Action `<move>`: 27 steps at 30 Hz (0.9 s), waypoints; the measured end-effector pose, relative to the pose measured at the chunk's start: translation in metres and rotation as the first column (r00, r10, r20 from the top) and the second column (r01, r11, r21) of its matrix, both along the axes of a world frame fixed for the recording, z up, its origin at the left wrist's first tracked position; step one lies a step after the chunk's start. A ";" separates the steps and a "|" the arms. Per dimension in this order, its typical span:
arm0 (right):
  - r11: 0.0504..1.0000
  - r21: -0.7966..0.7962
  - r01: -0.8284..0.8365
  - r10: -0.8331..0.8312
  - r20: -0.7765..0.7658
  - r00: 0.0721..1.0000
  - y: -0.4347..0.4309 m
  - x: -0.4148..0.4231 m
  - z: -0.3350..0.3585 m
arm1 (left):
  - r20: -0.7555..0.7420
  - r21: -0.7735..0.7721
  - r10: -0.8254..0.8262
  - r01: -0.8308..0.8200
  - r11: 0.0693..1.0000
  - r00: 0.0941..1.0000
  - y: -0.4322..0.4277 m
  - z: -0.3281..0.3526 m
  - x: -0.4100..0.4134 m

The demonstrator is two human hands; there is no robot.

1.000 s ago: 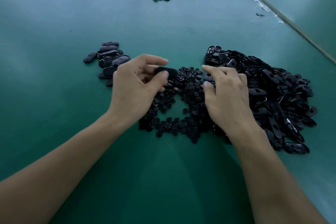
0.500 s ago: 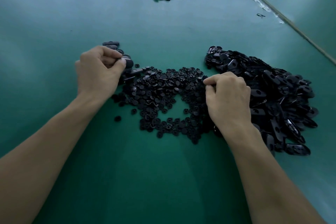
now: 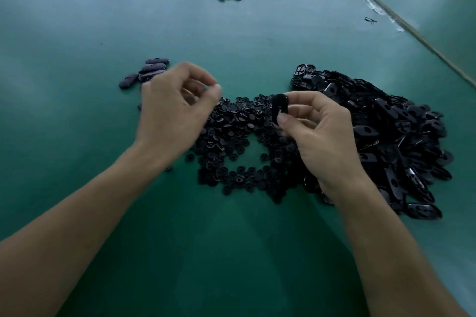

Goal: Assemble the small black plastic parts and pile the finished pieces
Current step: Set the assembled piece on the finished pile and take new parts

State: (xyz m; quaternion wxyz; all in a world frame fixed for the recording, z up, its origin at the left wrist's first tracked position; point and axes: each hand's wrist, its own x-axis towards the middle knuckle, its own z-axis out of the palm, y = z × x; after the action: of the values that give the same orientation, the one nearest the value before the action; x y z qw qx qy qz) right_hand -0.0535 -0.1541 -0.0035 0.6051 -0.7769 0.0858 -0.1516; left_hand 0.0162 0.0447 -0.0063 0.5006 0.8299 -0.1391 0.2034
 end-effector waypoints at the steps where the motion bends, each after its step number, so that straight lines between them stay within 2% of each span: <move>1: 0.995 0.086 -0.051 0.050 0.007 0.999 0.001 0.000 0.001 | -0.038 -0.053 -0.079 0.077 0.996 0.996 -0.007 0.002 -0.007; 5: 0.931 0.291 -0.219 0.225 0.012 0.974 0.006 -0.002 0.001 | -0.172 -0.286 -0.324 0.268 0.920 0.930 -0.027 -0.001 -0.029; 10: 0.898 0.351 -0.266 0.271 0.036 0.962 0.008 -0.005 0.000 | -0.170 -0.335 -0.368 0.298 0.894 0.914 -0.028 -0.006 -0.034; 14: 0.932 0.279 -0.230 0.236 0.013 0.972 0.010 -0.006 0.000 | -0.160 -0.268 -0.379 0.329 0.906 0.912 -0.029 -0.007 -0.035; 22: 0.969 0.175 -0.175 0.162 0.085 0.983 0.012 -0.004 0.001 | -0.135 -0.327 -0.454 0.393 0.860 0.880 -0.028 -0.008 -0.036; 27: 0.984 0.104 -0.145 0.132 0.119 0.984 0.010 -0.003 0.000 | -0.125 -0.284 -0.432 0.386 0.878 0.893 -0.027 -0.008 -0.036</move>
State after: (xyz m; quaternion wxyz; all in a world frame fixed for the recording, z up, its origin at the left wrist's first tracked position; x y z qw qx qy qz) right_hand -0.0565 -0.1441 -0.0031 0.6608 -0.7360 0.0061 -0.1472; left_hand -0.0202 0.0176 -0.0141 0.6441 0.7263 -0.2380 0.0308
